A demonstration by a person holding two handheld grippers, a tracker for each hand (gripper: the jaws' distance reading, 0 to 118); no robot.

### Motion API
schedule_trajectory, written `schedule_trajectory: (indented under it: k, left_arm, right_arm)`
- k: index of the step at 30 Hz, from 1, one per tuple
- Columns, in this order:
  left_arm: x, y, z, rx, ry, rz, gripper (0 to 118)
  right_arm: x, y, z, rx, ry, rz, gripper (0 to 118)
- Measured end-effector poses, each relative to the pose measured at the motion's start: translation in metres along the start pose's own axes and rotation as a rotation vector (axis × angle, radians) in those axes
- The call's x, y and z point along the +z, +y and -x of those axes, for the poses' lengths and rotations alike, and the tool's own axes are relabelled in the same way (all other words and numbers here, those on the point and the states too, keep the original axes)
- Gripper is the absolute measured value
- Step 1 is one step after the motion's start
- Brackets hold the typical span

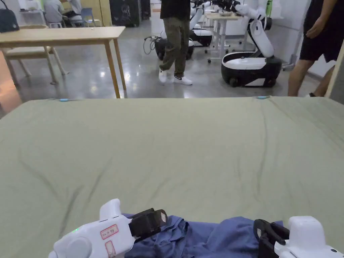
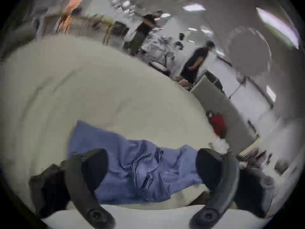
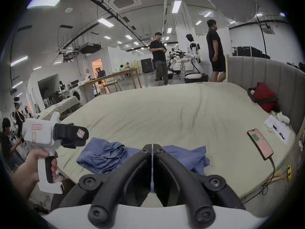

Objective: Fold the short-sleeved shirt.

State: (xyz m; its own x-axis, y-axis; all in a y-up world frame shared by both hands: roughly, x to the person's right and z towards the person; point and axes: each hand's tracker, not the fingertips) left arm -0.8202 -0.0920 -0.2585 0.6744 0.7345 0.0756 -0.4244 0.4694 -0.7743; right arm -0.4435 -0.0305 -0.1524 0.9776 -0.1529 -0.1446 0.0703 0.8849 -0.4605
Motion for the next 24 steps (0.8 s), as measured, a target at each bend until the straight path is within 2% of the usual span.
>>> schedule_trajectory:
  k: [1,2,5,8,10,12,14,16,19,21,24]
  left_arm:
    - [-0.007,-0.004,0.007,0.018,0.014,0.01,49]
    - [-0.015,-0.008,0.01,0.014,0.046,0.034,9]
    - [-0.044,-0.027,0.014,0.038,0.079,0.11,5]
    - [-0.059,-0.044,0.003,0.073,-0.072,0.138,5]
    - [-0.073,-0.05,-0.015,-0.002,-0.071,0.202,5]
    - [-0.074,-0.053,-0.021,-0.05,-0.011,0.19,5]
    - [-0.058,-0.047,-0.025,-0.027,-0.018,0.112,5]
    - [-0.027,-0.036,-0.033,-0.092,-0.029,0.051,5]
    - [0.019,-0.017,-0.031,-0.184,0.037,-0.058,5]
    - [0.04,-0.003,-0.013,-0.169,0.109,-0.096,5]
    - [0.056,0.007,0.02,-0.094,0.052,-0.095,8]
  right_arm:
    - [0.0,-0.002,-0.001,-0.008,0.003,0.003,3]
    - [0.0,-0.003,-0.001,-0.017,0.006,0.006,3]
    - [-0.001,-0.005,-0.004,-0.034,0.012,0.018,3]
    - [0.0,-0.005,-0.004,-0.04,0.009,0.019,3]
    - [0.0,-0.005,-0.004,-0.038,0.007,0.021,3]
    - [0.0,-0.004,-0.004,-0.035,0.003,0.021,3]
    - [0.002,-0.003,-0.003,-0.033,0.002,0.018,3]
    - [0.002,-0.002,-0.001,-0.02,-0.001,0.016,3]
    - [-0.003,-0.003,0.003,-0.012,0.002,0.022,3]
    - [-0.008,-0.004,0.006,-0.022,0.016,0.028,3]
    - [-0.015,-0.005,0.015,-0.019,0.036,0.039,3]
